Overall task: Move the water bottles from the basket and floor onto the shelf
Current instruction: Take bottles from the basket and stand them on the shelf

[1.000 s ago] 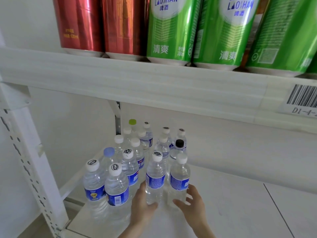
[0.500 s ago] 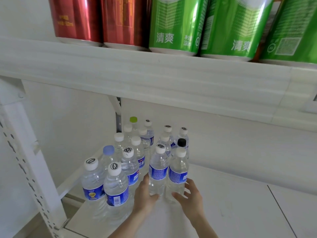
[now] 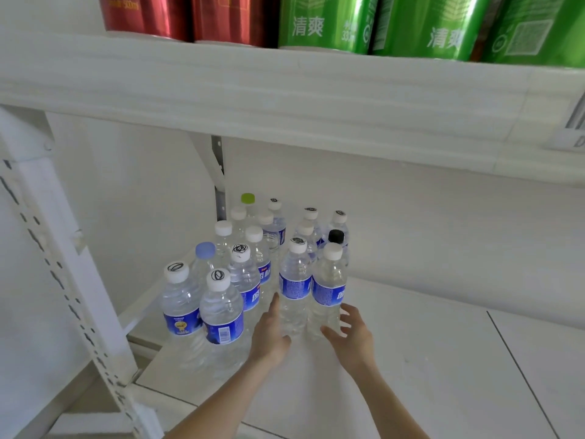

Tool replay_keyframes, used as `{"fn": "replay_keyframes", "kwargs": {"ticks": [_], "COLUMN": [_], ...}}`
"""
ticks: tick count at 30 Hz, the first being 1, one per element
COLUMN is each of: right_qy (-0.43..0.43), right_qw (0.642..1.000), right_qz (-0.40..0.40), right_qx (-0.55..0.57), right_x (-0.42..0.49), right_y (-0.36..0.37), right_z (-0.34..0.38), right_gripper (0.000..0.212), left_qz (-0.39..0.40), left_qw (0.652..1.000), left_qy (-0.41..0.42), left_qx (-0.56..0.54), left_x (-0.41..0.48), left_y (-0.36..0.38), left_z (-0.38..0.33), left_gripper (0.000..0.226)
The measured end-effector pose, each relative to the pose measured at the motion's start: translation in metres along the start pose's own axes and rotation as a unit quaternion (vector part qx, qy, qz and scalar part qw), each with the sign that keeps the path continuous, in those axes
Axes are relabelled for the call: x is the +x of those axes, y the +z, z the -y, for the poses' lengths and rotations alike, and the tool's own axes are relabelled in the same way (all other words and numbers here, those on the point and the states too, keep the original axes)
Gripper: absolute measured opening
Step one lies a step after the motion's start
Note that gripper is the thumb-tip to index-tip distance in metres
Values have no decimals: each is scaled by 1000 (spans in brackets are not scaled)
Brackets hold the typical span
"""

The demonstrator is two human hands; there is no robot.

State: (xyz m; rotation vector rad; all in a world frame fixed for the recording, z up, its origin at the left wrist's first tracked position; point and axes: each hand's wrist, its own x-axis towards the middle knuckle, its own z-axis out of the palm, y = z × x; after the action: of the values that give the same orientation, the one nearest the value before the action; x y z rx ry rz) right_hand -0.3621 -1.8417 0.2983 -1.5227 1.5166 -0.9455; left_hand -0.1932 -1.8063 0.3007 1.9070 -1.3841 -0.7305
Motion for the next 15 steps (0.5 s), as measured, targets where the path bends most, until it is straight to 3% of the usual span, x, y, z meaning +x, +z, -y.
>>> {"fn": "replay_keyframes", "kwargs": {"ticks": [2,6,15], "right_qy": [-7,-84,-155], "right_qw": [995,941,880], "right_qz": [-19,-55,-54], "right_qx": [-101,-325,-446], "right_x": [-13,-47,-135], "right_y": [-3,-14,-30], "right_z": [-5,-19,-49], "right_gripper": [60,59,61], "left_qz": [19,21,-48], "left_qw": [999,985,929], "left_qy": [9,69,147], "left_qx": [50,160,337], "left_x": [-18,-56,-155], "left_y": [1,-2,7], "left_z": [9,29,64], "left_gripper": [86,76,64]}}
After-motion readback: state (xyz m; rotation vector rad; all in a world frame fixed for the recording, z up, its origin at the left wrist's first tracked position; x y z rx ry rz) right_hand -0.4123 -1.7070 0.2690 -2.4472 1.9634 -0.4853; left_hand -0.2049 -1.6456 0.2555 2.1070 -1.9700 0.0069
